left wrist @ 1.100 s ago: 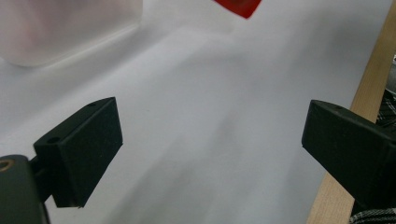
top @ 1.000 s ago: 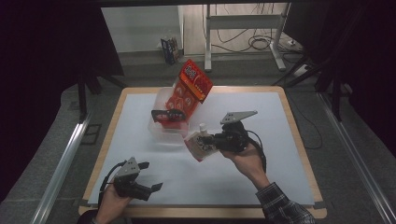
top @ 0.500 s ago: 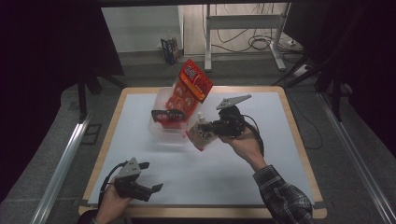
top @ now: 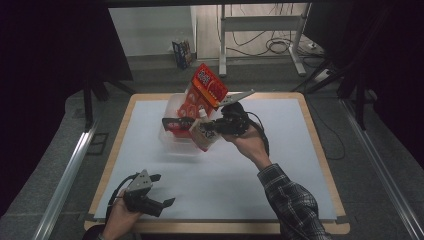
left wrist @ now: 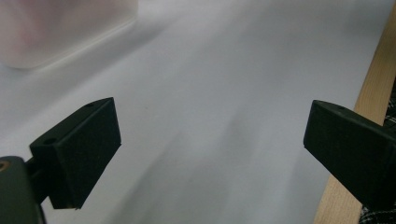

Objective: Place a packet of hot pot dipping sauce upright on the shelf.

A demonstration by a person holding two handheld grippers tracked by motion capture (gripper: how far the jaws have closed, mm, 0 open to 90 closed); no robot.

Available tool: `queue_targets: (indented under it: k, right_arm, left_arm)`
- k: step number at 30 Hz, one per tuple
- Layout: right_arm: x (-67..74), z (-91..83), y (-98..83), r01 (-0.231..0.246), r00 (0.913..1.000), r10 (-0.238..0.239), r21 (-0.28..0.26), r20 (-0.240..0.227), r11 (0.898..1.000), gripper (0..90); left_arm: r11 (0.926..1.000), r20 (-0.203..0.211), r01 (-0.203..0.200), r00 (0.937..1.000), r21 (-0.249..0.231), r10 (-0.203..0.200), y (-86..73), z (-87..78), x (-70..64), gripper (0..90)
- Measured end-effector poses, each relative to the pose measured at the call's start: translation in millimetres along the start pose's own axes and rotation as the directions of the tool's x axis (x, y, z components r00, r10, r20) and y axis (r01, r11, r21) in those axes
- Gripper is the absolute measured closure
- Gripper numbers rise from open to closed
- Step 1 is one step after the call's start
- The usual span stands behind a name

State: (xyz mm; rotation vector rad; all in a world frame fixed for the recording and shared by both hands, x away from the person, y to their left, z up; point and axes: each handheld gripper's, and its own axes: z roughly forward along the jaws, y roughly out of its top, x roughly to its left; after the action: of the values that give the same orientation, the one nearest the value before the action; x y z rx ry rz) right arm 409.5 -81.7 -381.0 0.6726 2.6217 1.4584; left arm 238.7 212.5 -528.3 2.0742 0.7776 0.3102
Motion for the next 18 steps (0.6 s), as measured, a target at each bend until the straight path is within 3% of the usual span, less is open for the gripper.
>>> queue_targets:
  k: [18]
  right_arm:
    - [5.5, 44.3, 22.7, 0.020, 0.9979, -0.019, 0.008, -0.062, 1.000, 86.5]
  left_arm:
    - [0.9998, -0.001, -0.016, 0.9999, 0.010, 0.016, 0.1, 1.1, -1.6, 3.8]
